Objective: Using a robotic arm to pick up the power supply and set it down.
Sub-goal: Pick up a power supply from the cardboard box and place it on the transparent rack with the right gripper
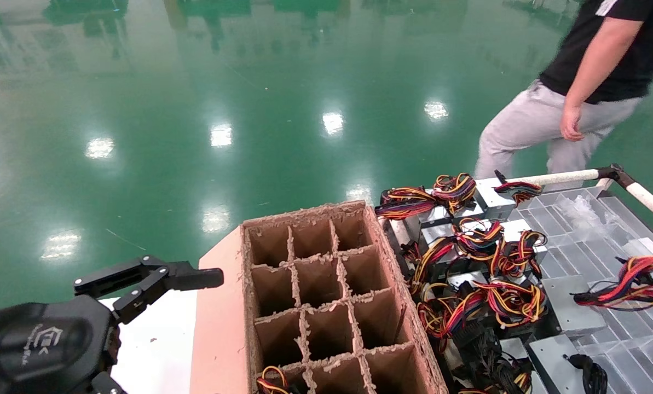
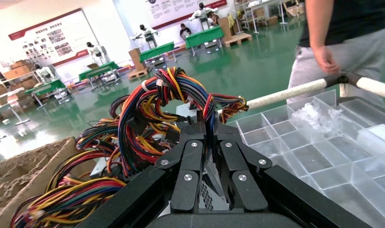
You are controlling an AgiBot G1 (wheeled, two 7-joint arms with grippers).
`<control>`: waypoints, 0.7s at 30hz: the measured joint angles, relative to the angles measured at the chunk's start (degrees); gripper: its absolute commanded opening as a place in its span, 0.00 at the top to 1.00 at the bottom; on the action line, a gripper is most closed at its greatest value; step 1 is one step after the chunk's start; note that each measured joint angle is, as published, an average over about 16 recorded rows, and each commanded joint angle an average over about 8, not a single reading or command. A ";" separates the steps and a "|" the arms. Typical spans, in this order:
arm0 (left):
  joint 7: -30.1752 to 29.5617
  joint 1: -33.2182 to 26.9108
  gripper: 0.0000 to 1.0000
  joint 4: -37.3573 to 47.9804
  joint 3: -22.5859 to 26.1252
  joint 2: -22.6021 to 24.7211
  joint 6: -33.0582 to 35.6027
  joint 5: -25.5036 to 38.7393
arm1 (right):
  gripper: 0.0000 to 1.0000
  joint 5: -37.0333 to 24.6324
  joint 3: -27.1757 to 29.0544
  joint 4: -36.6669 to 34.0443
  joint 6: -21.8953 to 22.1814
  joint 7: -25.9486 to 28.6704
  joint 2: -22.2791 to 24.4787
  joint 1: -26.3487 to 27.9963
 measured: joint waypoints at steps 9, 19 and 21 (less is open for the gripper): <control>0.00 0.00 0.00 0.00 0.00 0.00 -0.01 -0.01 | 0.72 -0.73 -0.51 0.62 3.02 0.12 -1.23 2.81; 0.00 0.01 0.00 0.02 0.00 -0.01 -0.02 -0.02 | 0.00 -1.29 -0.88 0.72 4.49 0.27 -1.89 4.00; 0.00 0.01 0.00 0.02 0.00 -0.01 -0.03 -0.02 | 0.00 -1.31 -0.89 0.72 4.53 0.29 -1.90 4.02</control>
